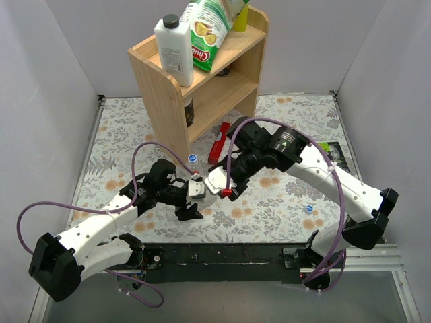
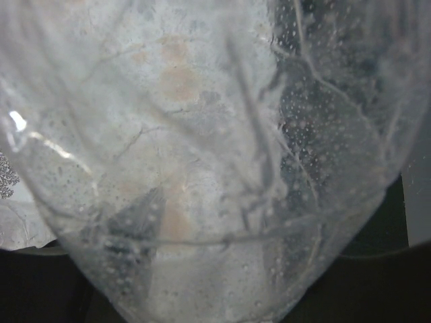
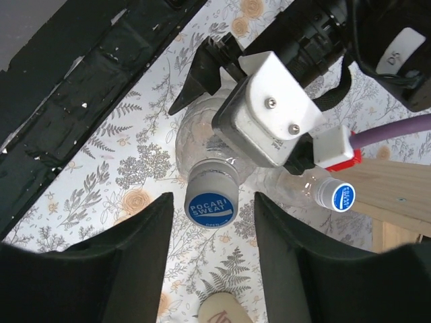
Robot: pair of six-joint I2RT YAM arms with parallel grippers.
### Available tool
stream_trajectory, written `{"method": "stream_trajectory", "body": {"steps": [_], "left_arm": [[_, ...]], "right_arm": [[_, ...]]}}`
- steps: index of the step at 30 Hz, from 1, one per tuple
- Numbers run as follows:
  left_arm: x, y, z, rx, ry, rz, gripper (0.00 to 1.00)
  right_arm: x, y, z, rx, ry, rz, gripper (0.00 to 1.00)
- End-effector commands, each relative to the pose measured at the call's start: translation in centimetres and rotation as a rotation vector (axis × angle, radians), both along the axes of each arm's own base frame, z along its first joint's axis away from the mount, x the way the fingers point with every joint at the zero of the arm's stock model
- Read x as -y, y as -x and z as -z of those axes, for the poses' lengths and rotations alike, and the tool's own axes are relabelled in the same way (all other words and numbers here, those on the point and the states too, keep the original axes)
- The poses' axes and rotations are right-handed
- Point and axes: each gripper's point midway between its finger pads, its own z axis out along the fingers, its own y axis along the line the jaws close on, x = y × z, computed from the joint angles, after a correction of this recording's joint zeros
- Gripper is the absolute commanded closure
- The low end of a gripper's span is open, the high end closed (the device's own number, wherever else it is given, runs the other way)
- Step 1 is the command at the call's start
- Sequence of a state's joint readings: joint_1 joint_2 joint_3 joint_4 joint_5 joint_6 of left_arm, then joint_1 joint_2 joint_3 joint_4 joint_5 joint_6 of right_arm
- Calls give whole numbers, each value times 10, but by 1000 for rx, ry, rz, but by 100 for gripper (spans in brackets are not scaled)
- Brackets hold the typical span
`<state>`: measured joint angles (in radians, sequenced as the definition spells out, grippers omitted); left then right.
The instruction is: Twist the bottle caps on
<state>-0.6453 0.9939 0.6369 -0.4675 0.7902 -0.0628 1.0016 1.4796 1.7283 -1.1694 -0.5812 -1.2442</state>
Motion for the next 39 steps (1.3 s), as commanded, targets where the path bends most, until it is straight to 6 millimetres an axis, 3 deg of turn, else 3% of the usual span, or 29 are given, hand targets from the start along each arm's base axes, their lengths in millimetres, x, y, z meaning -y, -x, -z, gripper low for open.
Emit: {"method": "stream_trajectory", "body": {"steps": [1,3,7,10,14,15,16,17,21,23,24,25,26,27,28,29,33,38,39], "left_arm": [[7,0,-20,31,47,34,100],[8,-1,-21,35,51,32,100],[8,-4,-22,36,55,7,100],[10,-18,-28,53,66,-73,100],[15,-45,-46,81,118,-220,100],[15,-52,-51,85,124,-270,100],[15,-55,-54,76,135,-294,100],[17,-57,-57,62,147,-312,100],[17,-57,-56,40,143,-327,100],[14,-55,-49,35,124,-331,100],[12,-54,-46,42,115,-323,100],[10,-48,-40,27,94,-304,100],[9,-45,-35,20,80,-289,100],[7,-42,-32,32,66,-267,100],[5,-34,-26,5,45,-241,100],[3,-29,-24,1,36,-220,100],[0,-7,-18,-13,17,-100,100],[-2,7,-13,-32,-12,8,100],[0,8,-16,-36,-5,22,100]], "right_arm": [[-2,4,-4,47,-34,-44,46],[-2,6,0,42,-20,-51,54],[-7,1,2,-7,-6,29,81],[-19,-7,-3,-178,4,200,86],[-36,-20,13,-597,146,509,90],[-35,-19,16,-774,215,634,90],[-35,-28,21,-883,235,717,89],[-31,-23,33,-902,263,725,88],[-34,-27,32,-914,270,744,78],[-29,-36,30,-877,247,745,63],[-29,-41,20,-848,213,728,57],[-25,-52,12,-785,166,693,41],[-19,-53,4,-758,154,673,34],[-16,-59,-18,-707,90,637,27],[-11,-63,-27,-632,48,570,17],[-1,-57,-34,-605,50,545,10],[15,-35,-49,-466,-6,373,9],[22,1,-23,-251,20,158,14],[13,5,-21,-183,-4,104,16]]}}
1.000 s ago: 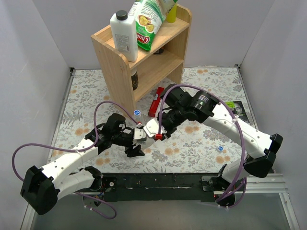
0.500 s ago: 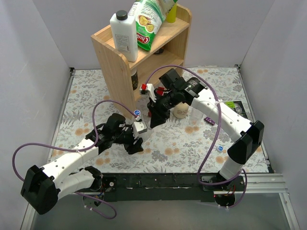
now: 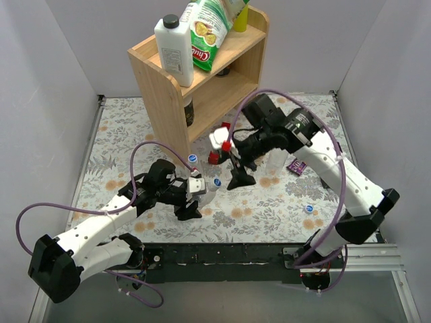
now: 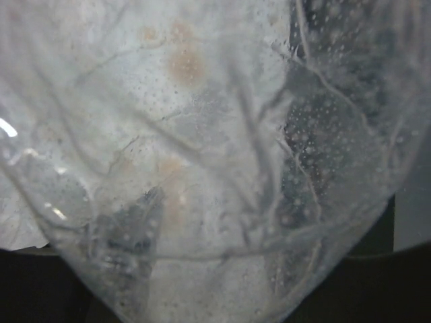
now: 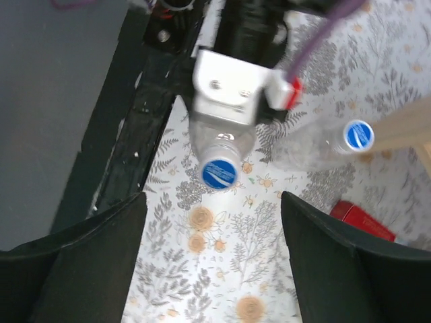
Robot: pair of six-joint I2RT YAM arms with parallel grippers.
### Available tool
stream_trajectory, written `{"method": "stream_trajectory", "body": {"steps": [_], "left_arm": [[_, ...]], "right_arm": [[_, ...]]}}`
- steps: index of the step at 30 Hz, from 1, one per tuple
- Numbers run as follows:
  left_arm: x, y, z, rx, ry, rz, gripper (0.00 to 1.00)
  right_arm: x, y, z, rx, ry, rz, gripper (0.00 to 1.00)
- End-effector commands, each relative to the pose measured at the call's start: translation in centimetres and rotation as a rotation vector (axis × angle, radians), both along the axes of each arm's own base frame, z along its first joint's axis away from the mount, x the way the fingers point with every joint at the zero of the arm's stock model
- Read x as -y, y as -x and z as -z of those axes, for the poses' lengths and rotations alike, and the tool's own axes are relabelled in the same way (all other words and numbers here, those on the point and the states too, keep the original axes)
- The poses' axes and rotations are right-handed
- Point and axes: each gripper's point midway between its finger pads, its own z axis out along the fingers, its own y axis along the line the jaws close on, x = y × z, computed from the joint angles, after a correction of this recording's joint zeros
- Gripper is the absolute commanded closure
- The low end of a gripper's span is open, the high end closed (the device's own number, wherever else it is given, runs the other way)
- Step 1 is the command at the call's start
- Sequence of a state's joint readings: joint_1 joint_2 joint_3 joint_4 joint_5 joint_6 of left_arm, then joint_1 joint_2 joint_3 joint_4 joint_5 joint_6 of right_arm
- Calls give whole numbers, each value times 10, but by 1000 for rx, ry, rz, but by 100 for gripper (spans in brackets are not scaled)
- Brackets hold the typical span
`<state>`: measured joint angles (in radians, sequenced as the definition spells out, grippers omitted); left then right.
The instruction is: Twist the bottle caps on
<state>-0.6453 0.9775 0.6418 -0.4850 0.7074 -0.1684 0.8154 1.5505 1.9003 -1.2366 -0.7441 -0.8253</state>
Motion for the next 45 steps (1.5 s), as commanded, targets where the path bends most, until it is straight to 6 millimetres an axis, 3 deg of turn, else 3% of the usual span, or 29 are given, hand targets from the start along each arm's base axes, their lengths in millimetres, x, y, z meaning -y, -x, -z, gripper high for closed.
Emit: {"method": "stream_trajectory", "body": {"steps": [1,7,15,19,21,23,24,27,30,34,38,41,43,45], "left_arm": [[6,16,-18,10,39,142,100],[6,17,-21,30,40,167,100],[6,17,-24,39,47,176,100],[6,17,-23,40,43,173,100],[6,16,-23,42,44,170,100],[7,15,-24,45,46,163,100],[6,13,-24,48,45,155,100],[10,7,-28,51,60,112,100],[12,1,-31,56,71,76,100],[11,-5,-30,75,64,51,100],[8,-1,-27,61,55,55,100],[6,6,-21,41,48,73,100],[4,11,-18,40,42,98,100],[3,16,-16,32,41,119,100]], "right_arm": [[-3,28,18,266,-7,-237,20],[-15,29,21,397,-57,-292,25],[-20,34,28,401,-54,-343,39],[-22,38,30,382,-48,-370,57],[-21,42,30,364,-47,-379,61],[-22,42,34,341,-33,-374,74],[-23,40,35,316,-16,-340,87],[-28,29,48,178,68,-176,99],[-37,13,53,7,113,-10,99],[-33,-3,71,-534,246,296,99],[-30,-17,60,-525,179,286,99],[-37,-29,32,-451,95,263,97],[-36,-37,6,-388,31,248,87],[-28,-41,-2,-301,2,218,74]]}}
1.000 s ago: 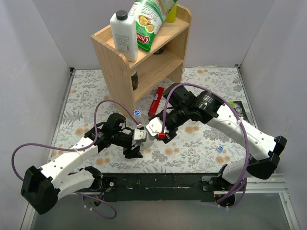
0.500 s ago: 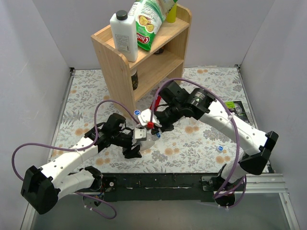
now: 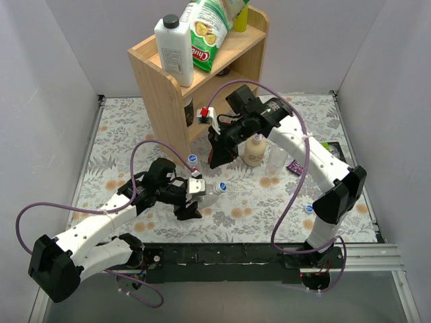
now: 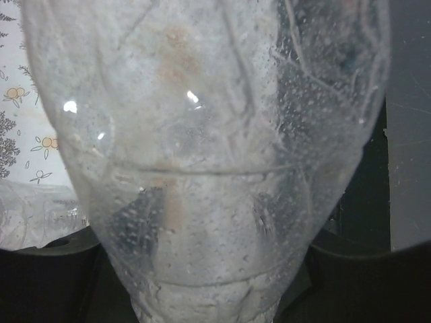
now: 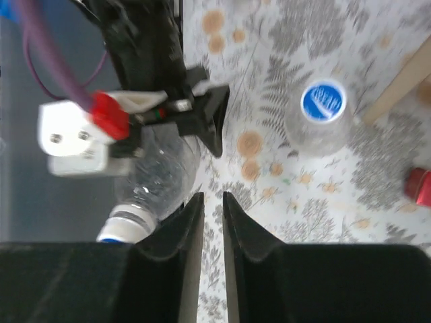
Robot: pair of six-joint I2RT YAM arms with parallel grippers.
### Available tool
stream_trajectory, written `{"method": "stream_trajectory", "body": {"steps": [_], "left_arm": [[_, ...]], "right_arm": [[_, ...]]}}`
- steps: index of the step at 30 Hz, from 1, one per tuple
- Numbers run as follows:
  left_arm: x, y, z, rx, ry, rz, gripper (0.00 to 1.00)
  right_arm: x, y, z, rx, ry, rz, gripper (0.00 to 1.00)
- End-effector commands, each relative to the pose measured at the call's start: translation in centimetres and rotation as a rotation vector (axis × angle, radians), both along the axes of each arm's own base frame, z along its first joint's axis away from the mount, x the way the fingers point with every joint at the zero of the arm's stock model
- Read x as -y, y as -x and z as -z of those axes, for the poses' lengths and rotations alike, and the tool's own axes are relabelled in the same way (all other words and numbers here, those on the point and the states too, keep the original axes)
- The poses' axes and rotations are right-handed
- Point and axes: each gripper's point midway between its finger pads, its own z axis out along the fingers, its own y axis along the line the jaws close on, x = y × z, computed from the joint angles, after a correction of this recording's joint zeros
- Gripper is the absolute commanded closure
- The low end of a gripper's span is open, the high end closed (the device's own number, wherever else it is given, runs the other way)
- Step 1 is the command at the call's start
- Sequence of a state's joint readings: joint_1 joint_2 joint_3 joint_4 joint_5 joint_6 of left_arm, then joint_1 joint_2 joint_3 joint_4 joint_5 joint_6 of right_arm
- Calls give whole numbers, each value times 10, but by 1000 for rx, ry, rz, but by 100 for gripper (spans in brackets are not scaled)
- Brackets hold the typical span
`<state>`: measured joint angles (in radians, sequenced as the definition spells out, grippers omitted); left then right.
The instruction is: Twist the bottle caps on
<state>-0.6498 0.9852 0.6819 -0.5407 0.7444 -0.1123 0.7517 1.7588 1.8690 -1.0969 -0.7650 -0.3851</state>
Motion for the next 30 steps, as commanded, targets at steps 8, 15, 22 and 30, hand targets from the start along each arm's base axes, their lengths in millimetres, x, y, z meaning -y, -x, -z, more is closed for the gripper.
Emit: {"method": "stream_trajectory", "body": {"steps": [8,15,22,30], "left_arm": [[-3,20,-4,2,18,115,100],[3,19,-13,-1,44,130,100],[3,21,-16,-8,50,136,100],[4,18,-18,3,52,130,100]], "right_arm": [[51,72,-42,540,-228,-456,29],[36,84,-32,728,-241,-550,29],[26,80,-30,782,-252,-576,32],[23,89,-24,783,-265,-632,40]]}}
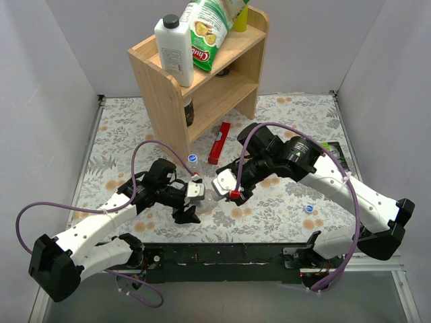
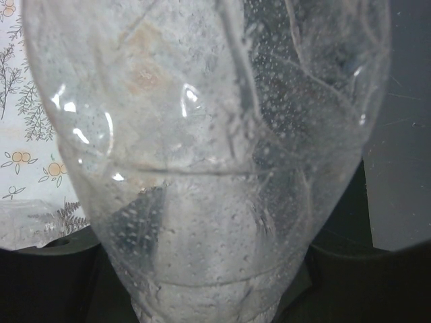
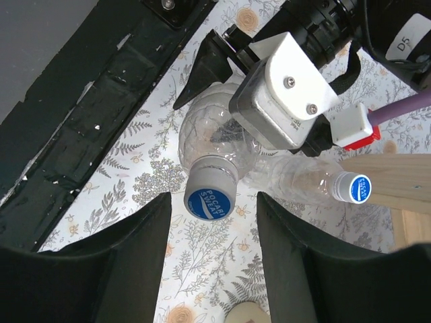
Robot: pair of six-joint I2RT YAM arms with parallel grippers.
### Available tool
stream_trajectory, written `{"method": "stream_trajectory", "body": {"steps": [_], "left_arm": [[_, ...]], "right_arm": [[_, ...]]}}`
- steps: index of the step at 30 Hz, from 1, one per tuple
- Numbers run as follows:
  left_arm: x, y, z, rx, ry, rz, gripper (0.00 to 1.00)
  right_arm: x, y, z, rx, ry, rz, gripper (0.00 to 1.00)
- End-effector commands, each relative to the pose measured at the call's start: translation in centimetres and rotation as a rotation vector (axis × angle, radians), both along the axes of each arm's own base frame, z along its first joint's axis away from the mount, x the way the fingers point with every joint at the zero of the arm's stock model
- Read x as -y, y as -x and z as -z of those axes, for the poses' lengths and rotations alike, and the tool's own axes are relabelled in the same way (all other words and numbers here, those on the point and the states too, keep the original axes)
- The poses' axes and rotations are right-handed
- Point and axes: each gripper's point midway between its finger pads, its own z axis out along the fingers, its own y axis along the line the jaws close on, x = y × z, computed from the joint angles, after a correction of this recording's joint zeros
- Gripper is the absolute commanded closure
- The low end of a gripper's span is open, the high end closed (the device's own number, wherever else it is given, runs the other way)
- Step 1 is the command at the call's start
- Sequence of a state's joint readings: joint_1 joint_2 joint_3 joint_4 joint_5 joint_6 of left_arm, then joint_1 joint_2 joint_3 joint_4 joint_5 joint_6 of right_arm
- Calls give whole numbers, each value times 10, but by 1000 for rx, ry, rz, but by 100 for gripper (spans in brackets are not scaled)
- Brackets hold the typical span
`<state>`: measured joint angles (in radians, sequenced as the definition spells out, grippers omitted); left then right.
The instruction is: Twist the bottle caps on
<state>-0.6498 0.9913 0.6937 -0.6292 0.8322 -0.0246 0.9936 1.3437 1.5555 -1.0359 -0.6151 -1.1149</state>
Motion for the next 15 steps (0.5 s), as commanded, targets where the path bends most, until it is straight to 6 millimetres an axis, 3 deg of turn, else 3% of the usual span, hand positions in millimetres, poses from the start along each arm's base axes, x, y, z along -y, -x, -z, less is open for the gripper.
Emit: {"method": "stream_trajectory", "body": {"steps": [1,7,15], "left_arm": [[6,-2,-19,32,46,24,100],[7,-2,-20,36,51,25,100],[9,-9,-22,50,58,-9,100]], "right_arm": [[-6,5,1,29,-19,-53,41],[-7,7,6,15,3,-61,54],[-13,0,20,-117,96,65,85]]}}
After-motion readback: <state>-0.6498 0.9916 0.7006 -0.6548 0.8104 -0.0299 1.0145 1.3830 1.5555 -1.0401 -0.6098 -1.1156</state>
